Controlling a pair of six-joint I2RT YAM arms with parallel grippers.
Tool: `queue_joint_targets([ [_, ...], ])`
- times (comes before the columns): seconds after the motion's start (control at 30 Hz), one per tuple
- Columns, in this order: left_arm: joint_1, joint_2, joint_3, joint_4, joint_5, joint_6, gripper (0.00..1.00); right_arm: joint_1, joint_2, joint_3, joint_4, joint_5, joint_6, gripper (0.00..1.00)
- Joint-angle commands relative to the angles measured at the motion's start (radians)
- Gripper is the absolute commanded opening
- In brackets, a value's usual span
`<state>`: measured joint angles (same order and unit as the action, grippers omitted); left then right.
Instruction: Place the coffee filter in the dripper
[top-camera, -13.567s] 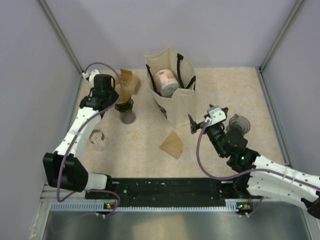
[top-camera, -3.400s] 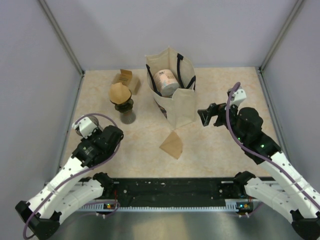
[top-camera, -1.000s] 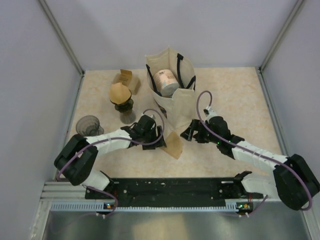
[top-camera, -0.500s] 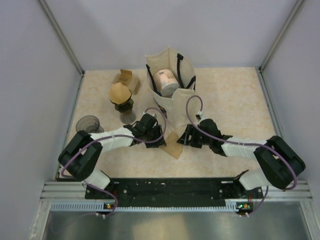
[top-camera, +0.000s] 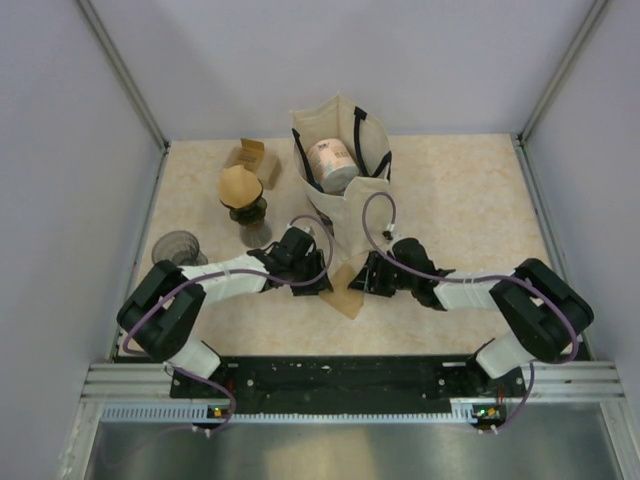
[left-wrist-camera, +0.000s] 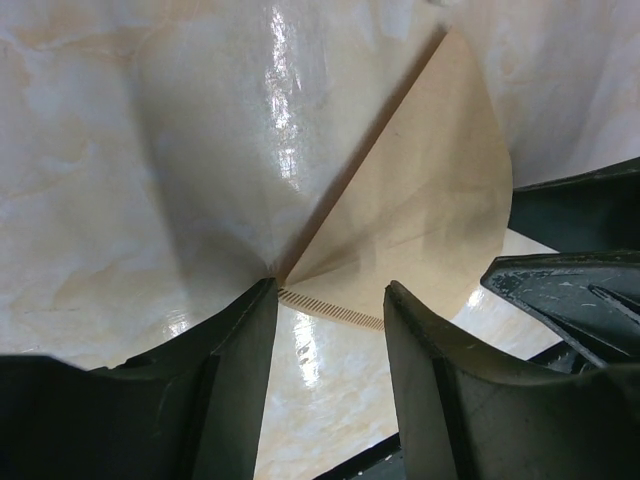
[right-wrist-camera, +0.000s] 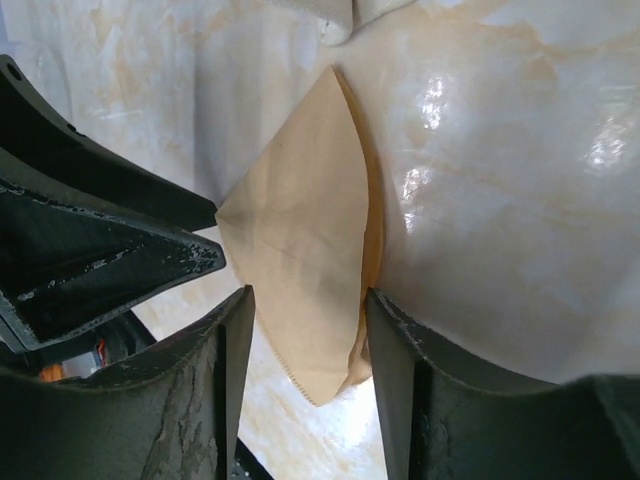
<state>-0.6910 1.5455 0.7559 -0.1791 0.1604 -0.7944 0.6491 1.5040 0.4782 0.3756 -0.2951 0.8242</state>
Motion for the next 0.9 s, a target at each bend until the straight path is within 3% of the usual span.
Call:
queue_joint_targets([
  [0.0,-0.01,0.025,-0.001,0.0,-0.001,0.006,0.53,0.021,0.019,0.045,0.048,-0.033,0.003,0.47],
  [0.2,-0.013,0.027,-0.001,-0.005,-0.002,0.006,0.51,0.03,0.03,0.033,0.115,-0.058,0.029,0.4],
  [0.37,-0.013,0.028,-0.001,-0.006,-0.005,0.006,0.51,0.035,0.012,0.068,0.031,-0.03,-0.005,0.39],
  [0.47,-0.015,0.028,0.0,-0.007,-0.005,0.006,0.52,0.035,-0.005,0.073,0.0,-0.01,-0.026,0.29],
  [0.63,-0.015,0.03,0.0,-0.007,-0.007,0.004,0.52,0.037,-0.004,0.074,0.016,-0.035,-0.028,0.23],
  [0.77,-0.018,0.031,0.0,-0.01,-0.007,0.006,0.52,0.04,-0.002,0.073,0.02,-0.033,-0.034,0.04],
  [0.87,-0.018,0.025,0.002,-0.01,-0.01,0.006,0.52,0.041,-0.002,0.08,0.008,-0.033,-0.054,0.0],
])
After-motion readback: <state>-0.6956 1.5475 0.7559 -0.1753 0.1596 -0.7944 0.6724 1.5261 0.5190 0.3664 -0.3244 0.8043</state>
